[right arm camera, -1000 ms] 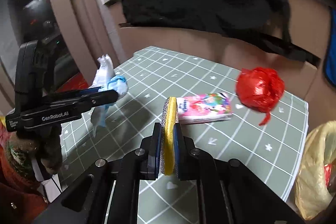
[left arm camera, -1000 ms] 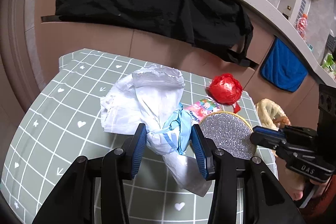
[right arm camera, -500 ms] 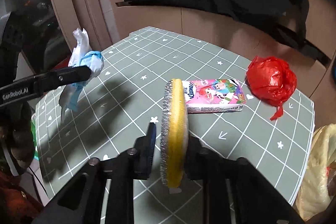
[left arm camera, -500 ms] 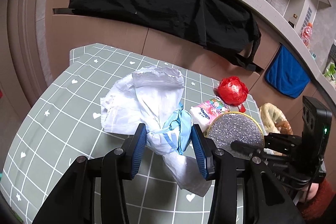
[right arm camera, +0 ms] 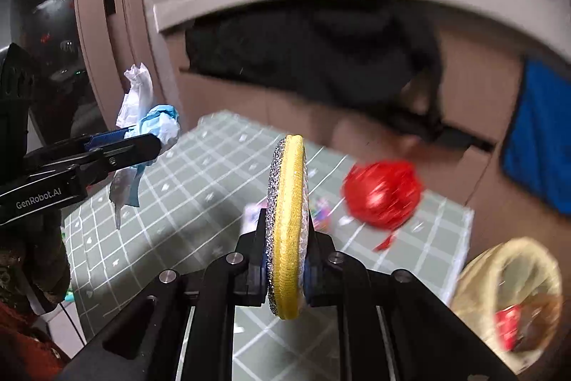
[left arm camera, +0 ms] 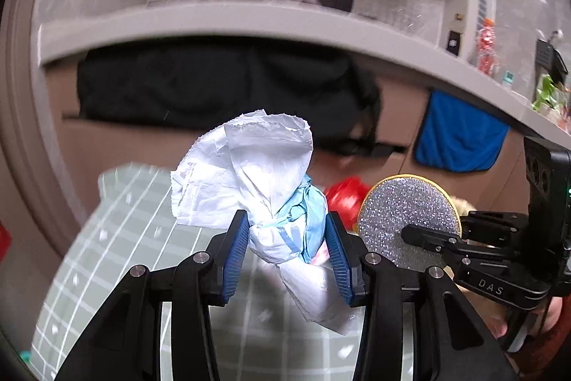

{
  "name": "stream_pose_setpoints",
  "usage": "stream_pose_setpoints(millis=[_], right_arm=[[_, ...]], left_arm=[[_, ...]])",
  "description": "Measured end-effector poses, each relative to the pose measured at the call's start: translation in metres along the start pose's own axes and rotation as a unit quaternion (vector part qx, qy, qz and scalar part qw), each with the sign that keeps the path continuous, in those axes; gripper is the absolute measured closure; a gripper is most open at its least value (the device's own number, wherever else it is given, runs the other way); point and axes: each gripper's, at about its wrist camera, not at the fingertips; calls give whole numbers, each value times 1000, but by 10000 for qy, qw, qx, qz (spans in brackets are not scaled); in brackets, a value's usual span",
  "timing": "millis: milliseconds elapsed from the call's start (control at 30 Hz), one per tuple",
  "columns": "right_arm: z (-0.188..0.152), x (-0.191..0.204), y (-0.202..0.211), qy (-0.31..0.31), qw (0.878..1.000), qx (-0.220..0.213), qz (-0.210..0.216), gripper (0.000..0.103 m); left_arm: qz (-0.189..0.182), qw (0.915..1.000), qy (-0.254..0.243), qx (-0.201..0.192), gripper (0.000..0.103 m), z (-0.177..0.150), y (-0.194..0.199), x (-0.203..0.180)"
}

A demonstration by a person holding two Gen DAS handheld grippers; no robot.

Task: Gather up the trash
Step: 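Carry the tissue bundle and coaster over the bin and release both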

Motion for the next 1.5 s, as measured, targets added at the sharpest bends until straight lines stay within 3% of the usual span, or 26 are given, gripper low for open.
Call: stream_pose_setpoints(millis=[267, 500, 833, 1033, 1200, 1500], right_arm=[[34, -62, 67, 43, 9958, -777, -485, 90], [41, -119, 123, -25, 9885, -1212, -906, 90], [28, -192, 171, -382, 9779, -1339, -1563, 90], [15, -225, 191, -489, 9707, -1345, -1929, 90], [-1, -248, 195, -679, 9681, -1219, -2079, 90], [-24, -273, 190, -959, 9660, -1048, -2161, 90]], left_arm=[[-276, 9974, -298, -602, 59, 43, -16, -92], [-655, 9933, -445, -847, 59, 58, -27, -164], [-1331, 9877, -461, -672, 59, 58, -62, -252], [-1700, 9832, -508, -423, 59, 37, -83, -291], [-1819, 9821, -486, -90, 59, 18, -106, -310], [-1888, 9807, -493, 149, 59, -2, -130, -327]])
Point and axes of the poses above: each gripper's, at about its wrist camera, not at the fingertips, and y roughly against the way its jaws point, x to its left, z to its top, and after that the axes turned 13 degrees about -x, right-handed
